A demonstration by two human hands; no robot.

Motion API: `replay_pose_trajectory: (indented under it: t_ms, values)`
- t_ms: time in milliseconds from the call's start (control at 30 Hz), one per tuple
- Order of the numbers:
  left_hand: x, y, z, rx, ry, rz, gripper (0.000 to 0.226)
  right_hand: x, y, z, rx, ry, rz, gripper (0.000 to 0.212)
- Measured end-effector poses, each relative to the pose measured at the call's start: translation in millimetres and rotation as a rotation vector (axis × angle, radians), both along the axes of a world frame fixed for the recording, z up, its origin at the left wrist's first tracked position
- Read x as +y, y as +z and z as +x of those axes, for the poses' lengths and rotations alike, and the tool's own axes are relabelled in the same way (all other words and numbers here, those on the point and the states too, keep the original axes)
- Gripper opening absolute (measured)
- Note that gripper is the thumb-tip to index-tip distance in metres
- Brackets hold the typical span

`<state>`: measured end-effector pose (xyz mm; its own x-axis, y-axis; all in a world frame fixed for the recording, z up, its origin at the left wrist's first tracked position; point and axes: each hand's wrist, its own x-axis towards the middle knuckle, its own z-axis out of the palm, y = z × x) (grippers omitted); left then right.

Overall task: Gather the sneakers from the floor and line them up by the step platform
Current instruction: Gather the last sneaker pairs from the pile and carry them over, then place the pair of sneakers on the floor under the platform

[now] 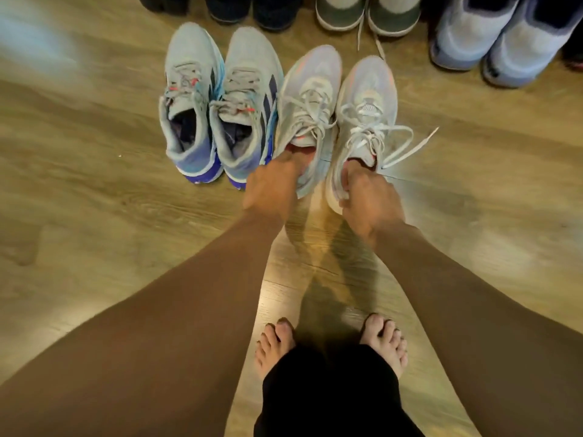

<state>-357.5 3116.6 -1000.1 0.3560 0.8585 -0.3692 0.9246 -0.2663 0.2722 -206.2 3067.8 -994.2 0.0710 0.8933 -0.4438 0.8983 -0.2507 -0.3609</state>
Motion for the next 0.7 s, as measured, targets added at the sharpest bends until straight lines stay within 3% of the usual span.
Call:
replay_pose_trajectory:
  t_ms: [133,267,433,533,600,700]
  values:
    - [11,1,-2,0.008,0.005,-0.085,0.035,1,5,-4,0.013,-0.062,0.027,0.028]
    - [25,11,0,0.023,-0.027,-0.215,0.027,12,17,-11,-0.013,-0.131,0.054,0.028]
    - [24,23,8,0.017,0.067,-0.306,0.028,18,30,-10,0.078,-0.105,-0.278,0.034]
    - [26,40,17,0.069,0.108,-0.36,0.028,24,50,-11,0.06,-0.138,-0.25,0.038]
    - [26,61,26,0.056,0.122,-0.348,0.025,29,71,-13,0.145,-0.208,-0.149,0.028]
    - [31,109,35,-0.031,0.189,-0.196,0.021,41,118,-14,0.455,-0.379,-0.088,0.01]
